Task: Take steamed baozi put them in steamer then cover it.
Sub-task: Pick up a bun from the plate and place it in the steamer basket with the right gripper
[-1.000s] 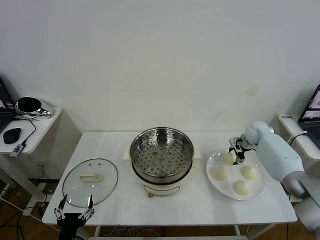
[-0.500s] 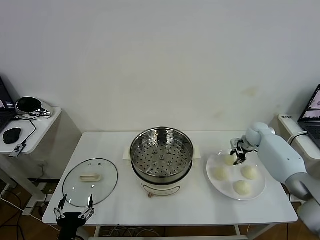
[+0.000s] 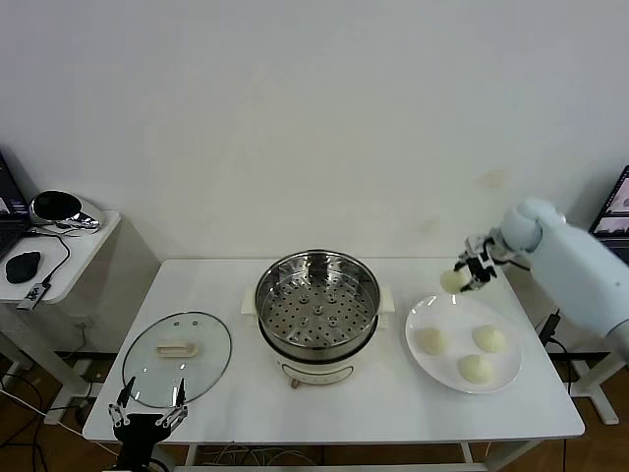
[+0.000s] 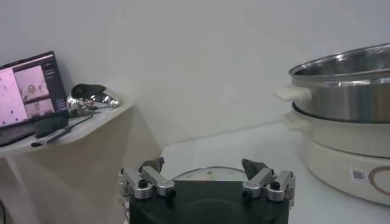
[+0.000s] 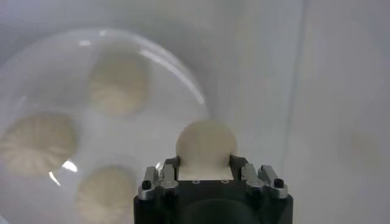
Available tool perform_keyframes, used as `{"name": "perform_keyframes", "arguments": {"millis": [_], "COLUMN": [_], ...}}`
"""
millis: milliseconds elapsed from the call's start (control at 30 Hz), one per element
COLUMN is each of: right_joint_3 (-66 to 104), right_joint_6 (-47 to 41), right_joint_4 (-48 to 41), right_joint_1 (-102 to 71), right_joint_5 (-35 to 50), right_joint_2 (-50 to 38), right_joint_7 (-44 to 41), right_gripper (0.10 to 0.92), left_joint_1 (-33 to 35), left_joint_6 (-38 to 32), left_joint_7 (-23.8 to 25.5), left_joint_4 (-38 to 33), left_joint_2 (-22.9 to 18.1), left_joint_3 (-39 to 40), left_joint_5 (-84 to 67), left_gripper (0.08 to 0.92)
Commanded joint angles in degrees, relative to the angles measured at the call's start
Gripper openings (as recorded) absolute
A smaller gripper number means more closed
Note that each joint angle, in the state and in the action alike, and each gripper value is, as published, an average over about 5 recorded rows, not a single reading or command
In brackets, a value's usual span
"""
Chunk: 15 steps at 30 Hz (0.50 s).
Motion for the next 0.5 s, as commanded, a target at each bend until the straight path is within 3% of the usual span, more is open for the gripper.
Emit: {"name": "perform_keyframes", "arguments": {"millis": [33,333,500], "right_joint_3": [-15.34,-26.02,-28.47], "right_joint_6": [-0.93,1.77,4.87], "right_joint_4": [11.39,11.50,10.67], "right_joint_1": [17.71,28.54,27.72], "right_joint_5": [18.19,25.83,25.54], "right_joint_2": [-2.50,8.92,16.89], "right_joint_7": [-0.78,1.91,2.87], "right_gripper": [0.531,0.542,0.543], "left_joint_1": [-0.82,-1.73,-2.31], "left_joint_6": [0.20,0.37,0.48], "left_joint_7": [0.07,0.05,0.13], "left_joint_4": [0.37,0.25,0.36], "left_joint_2": [0.81,1.85,1.80], "left_joint_3": [0.29,-0.11,-0.46], "left_joint_5": [-0.93,-2.54,-2.74], "left_gripper": [0.823,0.823,0.823]}}
